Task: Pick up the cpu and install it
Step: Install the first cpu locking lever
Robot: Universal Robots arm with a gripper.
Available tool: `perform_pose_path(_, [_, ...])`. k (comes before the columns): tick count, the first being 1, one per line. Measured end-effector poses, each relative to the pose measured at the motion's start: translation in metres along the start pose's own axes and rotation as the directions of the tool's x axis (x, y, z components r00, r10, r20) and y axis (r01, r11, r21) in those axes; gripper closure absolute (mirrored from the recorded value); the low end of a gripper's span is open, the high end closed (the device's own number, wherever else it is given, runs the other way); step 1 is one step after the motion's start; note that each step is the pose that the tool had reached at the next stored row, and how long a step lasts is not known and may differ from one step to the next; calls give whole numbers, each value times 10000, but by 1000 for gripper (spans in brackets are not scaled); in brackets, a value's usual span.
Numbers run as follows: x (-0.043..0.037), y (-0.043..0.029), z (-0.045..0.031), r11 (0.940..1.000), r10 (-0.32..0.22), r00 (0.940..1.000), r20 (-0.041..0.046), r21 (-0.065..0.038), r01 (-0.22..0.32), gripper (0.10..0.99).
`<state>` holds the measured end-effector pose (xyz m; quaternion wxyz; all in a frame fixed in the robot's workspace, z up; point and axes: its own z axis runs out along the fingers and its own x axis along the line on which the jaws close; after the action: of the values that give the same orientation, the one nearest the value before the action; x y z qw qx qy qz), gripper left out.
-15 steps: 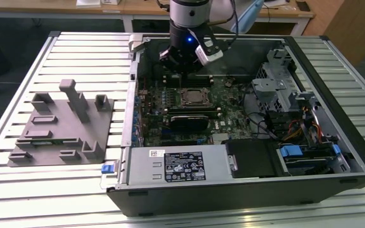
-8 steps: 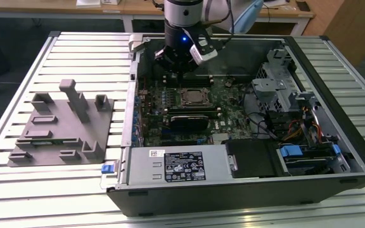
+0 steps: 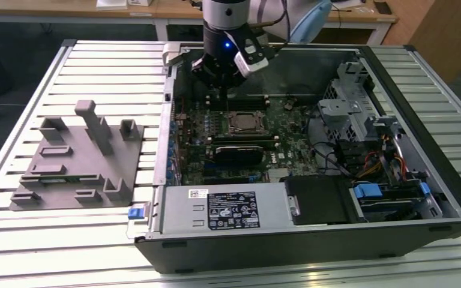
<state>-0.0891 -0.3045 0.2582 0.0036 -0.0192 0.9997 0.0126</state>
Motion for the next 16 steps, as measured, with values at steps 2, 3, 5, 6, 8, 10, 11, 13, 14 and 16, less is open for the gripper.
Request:
perform_pose_path(2, [6, 24, 4, 10000, 0, 10000, 0, -1, 0, 980])
perform_pose_path(3, [6, 33, 7, 10000, 1, 10000, 0, 0, -1, 980])
perform_pose_path(5, [5, 56, 10, 10000, 0, 10000, 1, -1, 0, 980])
perform_pose_path(6, [5, 66, 10, 10000, -1, 10000, 0, 0, 1, 980])
perform_pose_path(8, [4, 88, 12, 10000, -4, 10000, 0, -1, 4, 980])
perform_pose_path(10, [3, 100, 13, 10000, -7, 10000, 0, -1, 7, 980])
perform_pose_path(11, [3, 101, 13, 10000, -7, 10000, -1, 0, 7, 980])
perform_pose_path(13, [3, 101, 13, 10000, -8, 10000, 0, -1, 8, 980])
perform_pose_path(14, [3, 101, 13, 10000, -8, 10000, 1, -1, 8, 980])
perform_pose_path(16, [2, 102, 14, 10000, -7, 10000, 0, -1, 7, 980])
